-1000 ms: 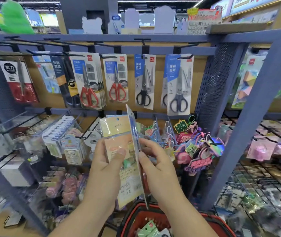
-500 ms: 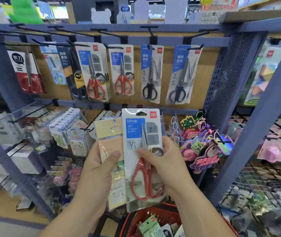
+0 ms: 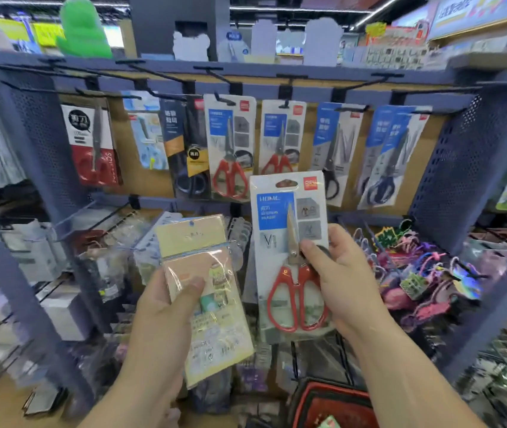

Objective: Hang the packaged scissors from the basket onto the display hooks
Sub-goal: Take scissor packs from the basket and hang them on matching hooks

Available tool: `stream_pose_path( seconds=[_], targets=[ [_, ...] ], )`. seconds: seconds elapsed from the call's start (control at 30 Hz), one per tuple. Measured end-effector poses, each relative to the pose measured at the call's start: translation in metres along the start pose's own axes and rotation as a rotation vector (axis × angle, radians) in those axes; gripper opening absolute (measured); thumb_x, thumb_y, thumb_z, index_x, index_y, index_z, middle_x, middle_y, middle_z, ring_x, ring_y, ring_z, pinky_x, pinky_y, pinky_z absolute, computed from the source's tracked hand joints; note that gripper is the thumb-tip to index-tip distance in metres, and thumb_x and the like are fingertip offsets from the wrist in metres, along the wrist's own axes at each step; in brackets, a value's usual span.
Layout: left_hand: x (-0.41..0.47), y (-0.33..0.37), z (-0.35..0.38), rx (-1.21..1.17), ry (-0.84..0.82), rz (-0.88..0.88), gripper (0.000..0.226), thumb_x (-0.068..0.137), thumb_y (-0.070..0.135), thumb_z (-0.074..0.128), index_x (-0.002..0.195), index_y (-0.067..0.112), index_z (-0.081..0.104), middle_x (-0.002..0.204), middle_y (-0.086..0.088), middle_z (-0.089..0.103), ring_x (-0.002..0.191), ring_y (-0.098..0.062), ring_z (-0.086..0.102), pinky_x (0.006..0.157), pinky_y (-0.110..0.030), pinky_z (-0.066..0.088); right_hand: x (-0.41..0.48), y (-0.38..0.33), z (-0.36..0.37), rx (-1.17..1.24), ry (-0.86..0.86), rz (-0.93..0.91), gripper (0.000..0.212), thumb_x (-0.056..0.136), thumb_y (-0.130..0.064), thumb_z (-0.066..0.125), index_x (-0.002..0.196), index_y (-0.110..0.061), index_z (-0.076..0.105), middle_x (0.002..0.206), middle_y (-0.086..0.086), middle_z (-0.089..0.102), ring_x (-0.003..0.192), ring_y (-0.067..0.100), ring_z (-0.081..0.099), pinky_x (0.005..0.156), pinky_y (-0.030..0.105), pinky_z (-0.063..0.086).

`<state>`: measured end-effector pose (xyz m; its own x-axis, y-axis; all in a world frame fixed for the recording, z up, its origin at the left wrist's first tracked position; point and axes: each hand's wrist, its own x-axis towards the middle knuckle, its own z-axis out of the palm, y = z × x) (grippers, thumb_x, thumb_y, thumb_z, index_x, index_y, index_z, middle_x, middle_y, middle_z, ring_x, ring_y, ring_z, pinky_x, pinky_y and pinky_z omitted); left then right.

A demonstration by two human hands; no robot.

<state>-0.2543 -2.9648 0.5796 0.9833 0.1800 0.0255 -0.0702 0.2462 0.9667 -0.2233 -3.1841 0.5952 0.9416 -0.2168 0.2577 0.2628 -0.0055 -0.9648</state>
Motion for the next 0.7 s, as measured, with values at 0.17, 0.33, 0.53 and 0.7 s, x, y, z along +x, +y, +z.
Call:
stream_pose_path(
  seconds=[0.17,0.33,0.53,0.7],
  targets=[
    [0.043,0.029,-0.063,0.016,-0.105,0.000,0.025,0.106,0.018,0.060,0.119,0.036,0.071,0.115,0.012,0.079,0.107,-0.017,0.074,0.095,-0.048,0.055,0.028,-0.036,0.072,-0.056,0.069,-0.102,0.019,0.107,-0.014,0.056,0.118,-0.028,0.065,0.117,-0.005,0.077,0.110,0.020,0.072,0.101,0.056,0.056],
    [0.073,0.063,-0.111,-0.006,-0.160,0.063,0.032,0.104,0.014,0.061,0.109,0.043,0.075,0.118,0.008,0.079,0.112,-0.026,0.073,0.101,-0.060,0.053,0.060,-0.067,0.133,-0.098,0.094,-0.179,0.017,0.103,-0.022,0.059,0.116,-0.031,0.064,0.118,-0.001,0.076,0.111,0.026,0.072,0.102,0.059,0.054],
    [0.089,0.077,-0.141,-0.063,-0.189,0.078,0.028,0.102,0.012,0.061,0.112,0.034,0.076,0.116,0.000,0.080,0.107,-0.030,0.076,0.100,-0.065,0.053,0.089,-0.062,0.163,-0.129,0.188,-0.155,0.011,0.090,-0.039,0.061,0.097,-0.045,0.066,0.115,0.000,0.076,0.109,0.026,0.072,0.099,0.060,0.056],
    [0.105,0.080,-0.143,-0.100,-0.234,0.076,0.030,0.091,0.020,0.065,0.118,0.028,0.073,0.114,-0.003,0.080,0.101,-0.029,0.078,0.091,-0.055,0.057,0.102,-0.053,0.164,-0.113,0.238,-0.194,0.010,0.103,-0.025,0.059,0.105,-0.034,0.063,0.115,0.000,0.076,0.107,0.024,0.074,0.097,0.058,0.058]
  ],
)
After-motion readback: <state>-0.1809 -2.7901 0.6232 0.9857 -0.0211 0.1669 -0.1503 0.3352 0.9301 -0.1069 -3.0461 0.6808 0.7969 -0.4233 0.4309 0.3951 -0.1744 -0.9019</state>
